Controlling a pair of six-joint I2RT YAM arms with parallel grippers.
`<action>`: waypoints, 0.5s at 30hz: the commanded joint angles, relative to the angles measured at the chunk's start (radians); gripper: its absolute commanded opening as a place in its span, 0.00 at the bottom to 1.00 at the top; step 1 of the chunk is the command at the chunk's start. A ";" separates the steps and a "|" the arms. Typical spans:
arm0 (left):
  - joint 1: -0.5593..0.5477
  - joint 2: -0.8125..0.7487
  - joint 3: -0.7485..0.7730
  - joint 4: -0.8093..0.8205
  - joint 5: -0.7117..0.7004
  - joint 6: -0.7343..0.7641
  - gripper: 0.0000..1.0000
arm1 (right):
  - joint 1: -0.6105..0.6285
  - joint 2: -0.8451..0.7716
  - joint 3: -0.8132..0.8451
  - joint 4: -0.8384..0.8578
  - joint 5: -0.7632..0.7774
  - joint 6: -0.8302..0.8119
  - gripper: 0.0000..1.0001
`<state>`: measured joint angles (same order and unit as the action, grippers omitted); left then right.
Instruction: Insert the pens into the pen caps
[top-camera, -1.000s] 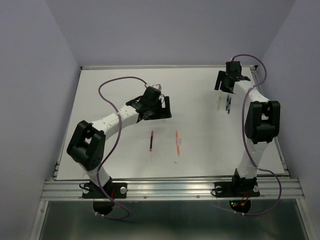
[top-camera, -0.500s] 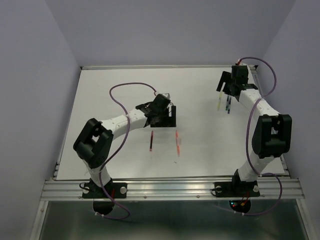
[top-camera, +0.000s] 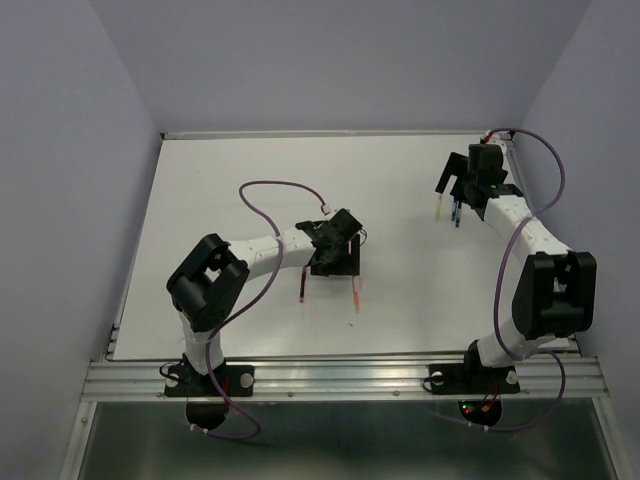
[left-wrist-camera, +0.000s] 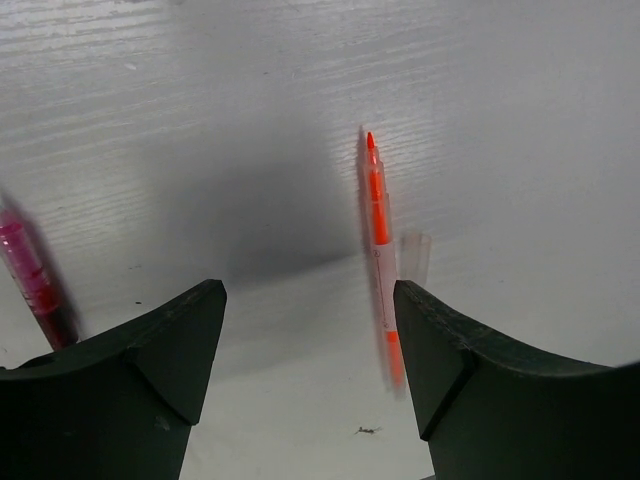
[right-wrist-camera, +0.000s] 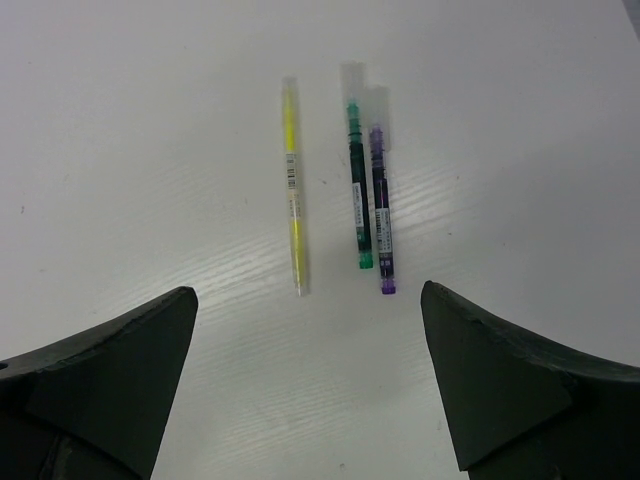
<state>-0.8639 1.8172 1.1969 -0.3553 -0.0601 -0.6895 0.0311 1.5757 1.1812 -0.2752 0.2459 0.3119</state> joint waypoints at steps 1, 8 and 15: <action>-0.021 0.008 0.053 -0.040 -0.058 -0.038 0.79 | -0.008 -0.043 -0.015 0.050 0.035 0.023 1.00; -0.035 0.031 0.078 -0.053 -0.066 -0.045 0.79 | -0.008 -0.045 -0.023 0.050 0.052 0.023 1.00; -0.047 0.093 0.139 -0.120 -0.089 -0.059 0.75 | -0.008 -0.034 -0.020 0.050 0.058 0.016 1.00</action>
<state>-0.9001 1.8984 1.2816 -0.4053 -0.0959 -0.7235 0.0311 1.5639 1.1622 -0.2749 0.2764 0.3260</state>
